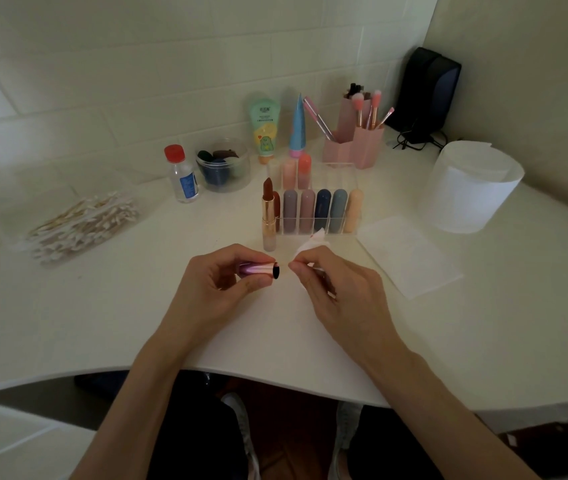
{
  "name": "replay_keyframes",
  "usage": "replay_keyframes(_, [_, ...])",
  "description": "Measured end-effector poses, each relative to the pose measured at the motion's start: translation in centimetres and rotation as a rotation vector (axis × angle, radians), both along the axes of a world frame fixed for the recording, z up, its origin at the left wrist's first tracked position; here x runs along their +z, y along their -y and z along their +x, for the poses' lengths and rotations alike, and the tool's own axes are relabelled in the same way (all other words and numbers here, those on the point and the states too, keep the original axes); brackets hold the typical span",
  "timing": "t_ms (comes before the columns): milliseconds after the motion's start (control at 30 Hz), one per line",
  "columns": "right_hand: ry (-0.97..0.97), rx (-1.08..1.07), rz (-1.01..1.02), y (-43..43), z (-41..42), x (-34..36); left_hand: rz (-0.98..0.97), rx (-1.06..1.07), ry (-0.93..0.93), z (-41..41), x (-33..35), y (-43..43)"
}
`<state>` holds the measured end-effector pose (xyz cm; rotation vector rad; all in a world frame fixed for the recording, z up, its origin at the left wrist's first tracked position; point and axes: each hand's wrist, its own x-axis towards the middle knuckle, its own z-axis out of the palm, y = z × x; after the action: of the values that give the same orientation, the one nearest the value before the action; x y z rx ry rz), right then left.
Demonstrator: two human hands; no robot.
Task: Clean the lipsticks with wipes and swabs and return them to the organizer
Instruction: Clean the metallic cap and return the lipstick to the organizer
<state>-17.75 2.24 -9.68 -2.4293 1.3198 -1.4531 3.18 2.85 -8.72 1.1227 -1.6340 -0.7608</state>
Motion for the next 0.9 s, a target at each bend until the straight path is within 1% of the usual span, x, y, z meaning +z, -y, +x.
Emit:
replay_keyframes(200, [-0.028, -0.02, -0.026, 0.06, 0.04, -0.11, 0.002, 0.0, 0.003, 0.1, 0.1, -0.05])
replay_keyframes(500, [-0.071, 0.015, -0.092, 0.11, 0.15, -0.43, 0.018, 0.028, 0.001, -0.01, 0.4, -0.26])
replay_keyframes(667, [-0.018, 0.043, -0.046, 0.14, 0.29, -0.61, 0.007, 0.095, 0.003, 0.2, 0.14, -0.02])
replay_keyframes(900, [0.03, 0.118, 0.025, 0.04, 0.2, -0.52, 0.008, 0.097, 0.023, 0.02, 0.2, -0.09])
